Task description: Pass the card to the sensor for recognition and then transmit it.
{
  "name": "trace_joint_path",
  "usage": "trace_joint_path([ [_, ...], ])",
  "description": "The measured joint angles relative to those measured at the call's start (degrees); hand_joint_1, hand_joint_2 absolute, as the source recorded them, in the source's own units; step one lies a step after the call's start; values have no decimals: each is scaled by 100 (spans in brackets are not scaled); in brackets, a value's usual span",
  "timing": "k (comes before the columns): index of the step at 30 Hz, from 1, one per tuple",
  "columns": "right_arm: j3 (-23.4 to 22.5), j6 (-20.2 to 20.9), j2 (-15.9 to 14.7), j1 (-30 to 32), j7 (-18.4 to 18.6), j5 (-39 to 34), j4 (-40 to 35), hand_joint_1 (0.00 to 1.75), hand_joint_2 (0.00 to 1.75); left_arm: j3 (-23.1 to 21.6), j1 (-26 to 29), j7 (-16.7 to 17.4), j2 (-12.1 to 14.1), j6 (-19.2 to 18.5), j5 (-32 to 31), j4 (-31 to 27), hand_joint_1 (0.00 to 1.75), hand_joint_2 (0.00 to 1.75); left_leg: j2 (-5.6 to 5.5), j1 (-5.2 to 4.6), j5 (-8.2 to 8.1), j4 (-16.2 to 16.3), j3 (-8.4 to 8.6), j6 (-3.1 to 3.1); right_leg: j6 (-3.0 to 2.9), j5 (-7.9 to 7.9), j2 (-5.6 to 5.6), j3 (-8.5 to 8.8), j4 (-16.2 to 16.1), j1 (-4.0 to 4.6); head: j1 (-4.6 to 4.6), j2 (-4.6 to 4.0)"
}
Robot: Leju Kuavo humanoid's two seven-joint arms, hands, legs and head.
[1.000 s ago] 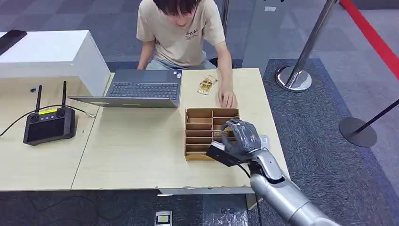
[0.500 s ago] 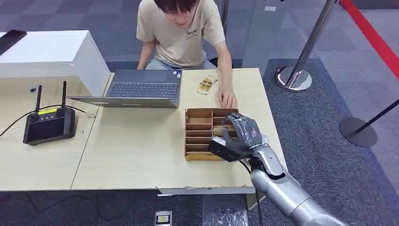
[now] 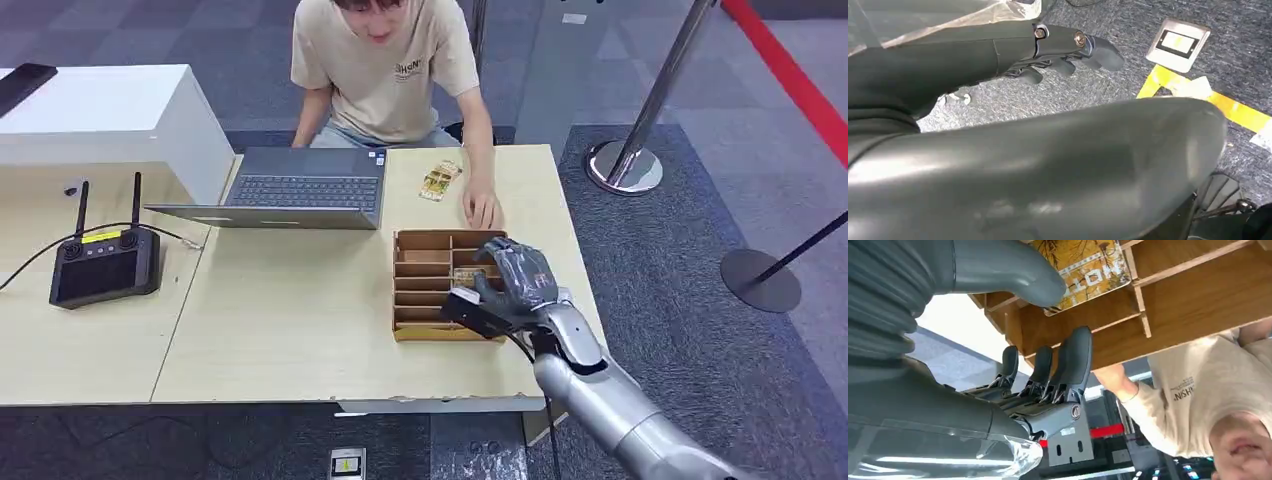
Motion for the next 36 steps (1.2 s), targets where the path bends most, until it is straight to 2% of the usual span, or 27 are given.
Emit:
trace_joint_path([
  [20, 107, 129, 44, -259, 2, 48, 433, 98, 175, 0, -14, -33, -13, -33, 2, -2, 0, 0, 1, 0, 0, 0, 4, 0, 0, 0, 0, 4, 0, 0, 0, 0],
  [27, 129, 140, 68, -259, 2, 22, 564, 106, 175, 0, -14, -35, -13, -33, 2, 0, 0, 0, 0, 0, 0, 1, 3, 0, 0, 0, -1, 4, 0, -1, 0, 0],
  [36, 177, 337, 74, -332, -39, -4, 654, 110, 175, 0, -16, -57, -13, -48, 9, 0, 0, 0, 1, 0, 0, 0, 6, 0, 0, 0, 0, 5, 0, 0, 0, 0],
])
